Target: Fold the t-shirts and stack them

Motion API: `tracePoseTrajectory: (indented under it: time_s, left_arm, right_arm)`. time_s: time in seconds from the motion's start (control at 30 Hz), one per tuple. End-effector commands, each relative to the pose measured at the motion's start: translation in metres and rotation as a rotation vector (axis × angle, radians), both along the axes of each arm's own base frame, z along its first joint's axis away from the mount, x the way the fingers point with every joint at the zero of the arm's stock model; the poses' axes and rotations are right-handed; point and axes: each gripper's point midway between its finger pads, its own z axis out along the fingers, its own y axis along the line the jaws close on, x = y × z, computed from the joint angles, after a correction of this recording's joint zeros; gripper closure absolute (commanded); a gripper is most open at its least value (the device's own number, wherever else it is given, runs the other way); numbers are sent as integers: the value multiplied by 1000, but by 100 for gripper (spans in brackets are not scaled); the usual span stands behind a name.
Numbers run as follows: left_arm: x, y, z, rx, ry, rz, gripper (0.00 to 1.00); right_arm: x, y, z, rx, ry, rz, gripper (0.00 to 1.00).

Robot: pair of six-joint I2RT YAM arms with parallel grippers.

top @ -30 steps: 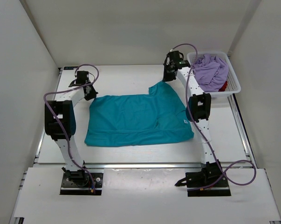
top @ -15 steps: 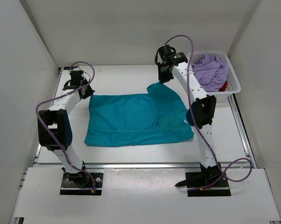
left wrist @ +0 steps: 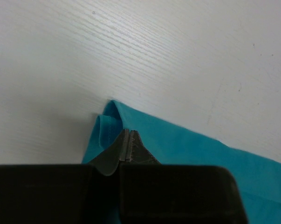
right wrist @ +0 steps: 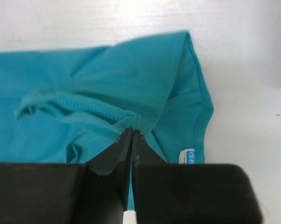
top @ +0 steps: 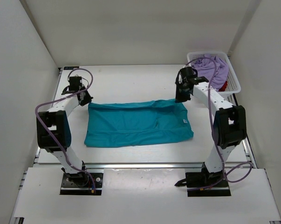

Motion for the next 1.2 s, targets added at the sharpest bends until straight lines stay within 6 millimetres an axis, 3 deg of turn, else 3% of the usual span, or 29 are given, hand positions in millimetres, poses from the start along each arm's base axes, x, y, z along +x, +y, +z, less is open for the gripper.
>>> tracePoseTrajectory:
  time_s: [0.0, 0.07, 0.27, 0.33, 0.4, 0.43, 0.53, 0.67, 0.83, 0.97, 1.07, 1.17]
  left_arm:
    - [-2, 4, 28, 5, -69, 10, 100]
    - [-5, 4, 33, -5, -85, 9, 100]
    - [-14, 3, 53, 8, -126, 11, 100]
    - [-20, 3, 61, 2, -157, 19, 100]
    - [-33, 4, 47, -3, -130, 23, 100]
    - [-34, 0, 52, -21, -146, 26, 100]
    - [-51, -3, 39, -98, -139, 33, 100]
    - [-65, 2, 34, -102, -130, 52, 100]
    - [-83, 8, 24, -127, -119, 74, 91]
    - [-94, 8, 19, -159, -120, 81, 71]
    - [-97, 18, 35, -163, -184, 121, 59]
    - [-94, 24, 70, -145, -305, 151, 58]
  right_arm:
    - [4, 12, 26, 89, -131, 14, 100]
    - [-9, 4, 22, 109, -113, 7, 100]
    - [-40, -13, 36, 114, -160, -17, 100]
    - [-53, -19, 31, 115, -149, -27, 100]
    - [-66, -24, 20, 112, -134, -42, 100]
    - [-68, -27, 17, 119, -136, -54, 100]
    - [-92, -32, -10, 140, -91, -89, 100]
    - [-110, -33, -19, 136, -95, -106, 100]
    - [-128, -31, -20, 145, -148, -137, 100]
    - [-141, -31, -38, 176, -111, -145, 99]
    - [-144, -29, -39, 164, -117, -154, 93]
    - [-144, -27, -27, 158, -166, -148, 84]
